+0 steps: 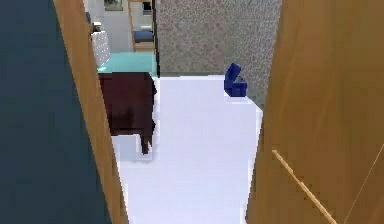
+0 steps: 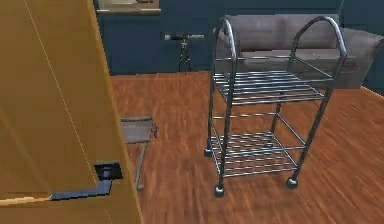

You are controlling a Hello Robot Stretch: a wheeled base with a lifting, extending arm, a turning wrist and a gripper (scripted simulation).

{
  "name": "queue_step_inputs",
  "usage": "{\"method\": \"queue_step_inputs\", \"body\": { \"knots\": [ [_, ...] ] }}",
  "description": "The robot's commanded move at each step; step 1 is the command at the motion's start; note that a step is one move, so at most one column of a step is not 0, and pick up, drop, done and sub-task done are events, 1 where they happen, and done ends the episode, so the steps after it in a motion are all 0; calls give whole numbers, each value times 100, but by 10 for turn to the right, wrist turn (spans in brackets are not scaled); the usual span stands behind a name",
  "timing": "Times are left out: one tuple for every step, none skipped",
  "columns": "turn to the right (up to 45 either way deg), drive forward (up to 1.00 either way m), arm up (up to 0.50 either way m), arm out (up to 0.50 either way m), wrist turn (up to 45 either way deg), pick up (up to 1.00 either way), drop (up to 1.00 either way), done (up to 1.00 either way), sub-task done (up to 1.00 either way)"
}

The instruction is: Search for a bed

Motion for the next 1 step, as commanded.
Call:
{"method": "queue_step_inputs", "body": {
  "knots": [
    [0, 100, 0, 0, 0, 0, 0, 0, 0]
  ]
}}
